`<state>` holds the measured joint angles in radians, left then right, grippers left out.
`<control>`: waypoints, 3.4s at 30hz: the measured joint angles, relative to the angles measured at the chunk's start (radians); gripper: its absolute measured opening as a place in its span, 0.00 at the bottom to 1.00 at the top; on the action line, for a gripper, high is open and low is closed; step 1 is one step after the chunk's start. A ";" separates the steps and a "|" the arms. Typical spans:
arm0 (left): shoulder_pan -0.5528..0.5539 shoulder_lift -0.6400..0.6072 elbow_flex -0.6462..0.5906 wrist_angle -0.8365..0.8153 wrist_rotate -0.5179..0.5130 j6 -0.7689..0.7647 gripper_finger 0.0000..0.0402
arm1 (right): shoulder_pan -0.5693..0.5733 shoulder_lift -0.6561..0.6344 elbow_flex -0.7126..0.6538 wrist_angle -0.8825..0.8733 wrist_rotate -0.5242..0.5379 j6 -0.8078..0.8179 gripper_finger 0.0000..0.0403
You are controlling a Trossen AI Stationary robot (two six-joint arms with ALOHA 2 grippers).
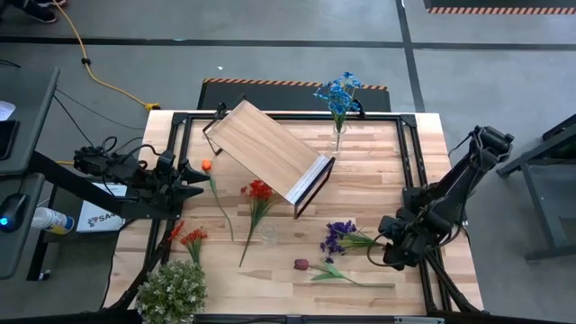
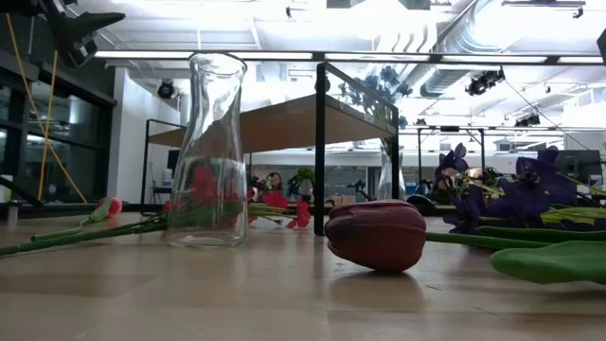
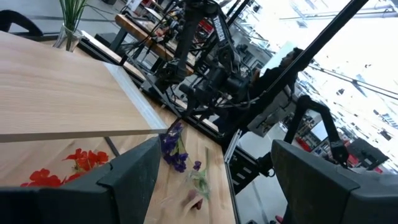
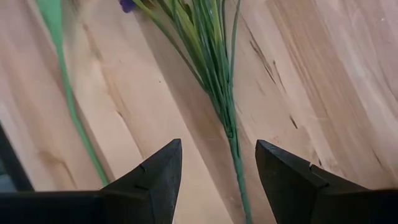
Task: Pick and place flowers into a vace then onto a shelf
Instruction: Put the violet flowers into the top transparent flower vase
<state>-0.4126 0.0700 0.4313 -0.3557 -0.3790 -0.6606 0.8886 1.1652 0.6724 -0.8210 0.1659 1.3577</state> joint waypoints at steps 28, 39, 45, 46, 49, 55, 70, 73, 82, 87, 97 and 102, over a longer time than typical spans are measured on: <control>0.000 0.000 0.000 -0.014 0.000 0.000 0.84 | -0.011 0.210 0.000 0.089 -0.012 -0.060 0.48; 0.000 0.000 0.000 -0.014 0.000 0.000 0.84 | -0.099 0.292 0.000 0.108 0.019 -0.135 0.48; 0.000 0.000 0.000 -0.014 0.005 0.000 0.84 | -0.128 0.297 0.000 0.124 0.013 -0.173 0.48; 0.000 0.000 0.000 -0.014 0.005 0.000 0.84 | -0.131 0.297 0.000 0.124 0.013 -0.173 0.48; 0.000 0.000 0.000 -0.014 0.005 0.000 0.84 | -0.139 0.297 0.000 0.128 0.015 -0.173 0.44; 0.000 0.000 0.000 -0.014 0.005 0.000 0.84 | -0.143 0.297 0.000 0.143 0.014 -0.168 0.31; 0.000 0.000 0.000 -0.015 0.005 0.000 0.84 | -0.143 0.296 0.000 0.117 -0.095 -0.111 0.05; 0.000 0.000 0.000 -0.015 0.005 0.000 0.84 | -0.143 0.296 0.000 0.117 -0.104 -0.106 0.02; 0.000 0.000 0.000 -0.015 0.005 0.000 0.84 | -0.143 0.283 0.000 0.151 -0.072 -0.034 0.01; 0.000 0.000 0.000 -0.015 0.005 0.000 0.84 | -0.143 0.228 0.000 0.147 -0.030 -0.016 0.01; 0.000 0.000 0.000 -0.014 0.005 -0.001 0.84 | -0.143 -0.017 0.000 0.110 0.071 -0.004 0.00; 0.000 0.000 0.000 -0.014 0.004 -0.003 0.84 | -0.143 -0.172 0.000 0.116 0.204 -0.004 0.00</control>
<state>-0.4126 0.0700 0.4309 -0.3698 -0.3748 -0.6632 0.7460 0.9930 0.6724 -0.7053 0.3698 1.3538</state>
